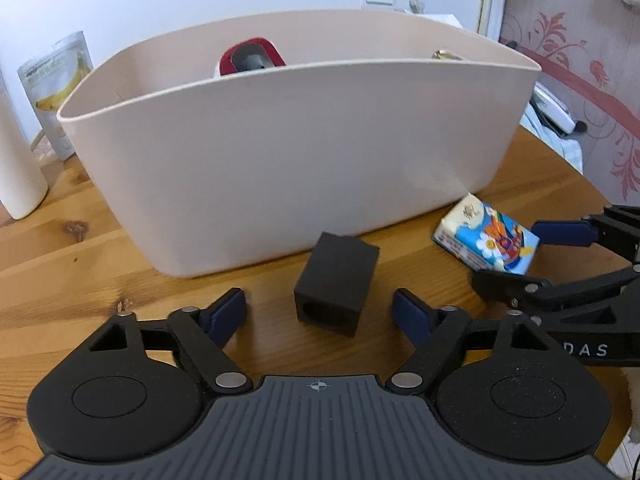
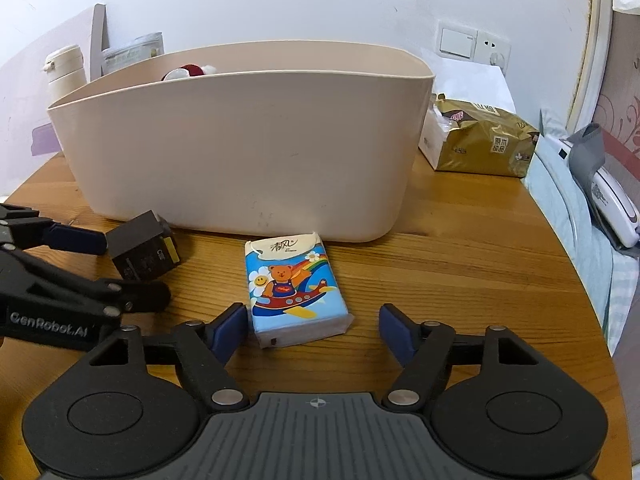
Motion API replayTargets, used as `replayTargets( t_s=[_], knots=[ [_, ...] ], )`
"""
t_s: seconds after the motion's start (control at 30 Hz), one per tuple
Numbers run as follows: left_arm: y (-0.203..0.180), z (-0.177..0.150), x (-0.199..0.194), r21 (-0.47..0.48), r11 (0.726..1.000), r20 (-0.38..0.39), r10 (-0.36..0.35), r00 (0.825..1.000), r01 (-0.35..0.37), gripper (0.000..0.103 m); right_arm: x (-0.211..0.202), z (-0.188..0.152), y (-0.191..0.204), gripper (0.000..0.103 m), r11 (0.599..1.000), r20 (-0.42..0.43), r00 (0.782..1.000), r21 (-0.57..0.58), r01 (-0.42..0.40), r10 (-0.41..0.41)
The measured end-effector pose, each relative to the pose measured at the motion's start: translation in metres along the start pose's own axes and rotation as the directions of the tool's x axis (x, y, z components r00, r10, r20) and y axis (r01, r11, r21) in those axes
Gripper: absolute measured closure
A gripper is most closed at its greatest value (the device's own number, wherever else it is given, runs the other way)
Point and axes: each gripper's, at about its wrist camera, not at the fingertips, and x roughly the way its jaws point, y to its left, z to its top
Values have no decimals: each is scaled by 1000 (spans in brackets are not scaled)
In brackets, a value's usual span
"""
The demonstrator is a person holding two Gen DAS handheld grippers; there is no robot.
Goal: Organize objects
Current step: 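Grasp the black cube with left tool while right tool grasps cartoon tissue pack, then lift black cube with left tool while right tool carries tissue pack over the bin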
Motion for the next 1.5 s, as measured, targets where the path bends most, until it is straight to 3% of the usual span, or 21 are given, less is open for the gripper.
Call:
replayTargets(
  t_s=[0.2, 0.27, 0.37, 0.53, 1.0, 1.5],
  knots=[
    [3, 4, 3, 4, 1000, 24, -14, 1000, 14, 39, 6, 4, -2, 21, 1000, 3, 1000, 3, 3, -3],
    [3, 6, 3, 18, 999, 29, -31, 999, 30, 56, 8, 5, -2, 23, 1000, 7, 1000, 3, 0, 0],
    [4, 6, 2, 21, 999, 40, -42, 998, 41, 71, 9, 7, -2, 35, 1000, 11, 1000, 2, -10, 10],
    [9, 0, -1, 23, 999, 43, -45, 998, 45, 71, 8, 11, 0, 60, 1000, 16, 1000, -5, -13, 13],
    [9, -5, -20, 17, 1000, 62, -13, 998, 12, 71, -5, 4, 3, 61, 999, 6, 999, 3, -33, 33],
    [16, -11, -68, 12, 1000, 131, 5, 991, -7, 71, -55, 3, -3, 60, 1000, 82, 996, 20, -24, 23]
  ],
)
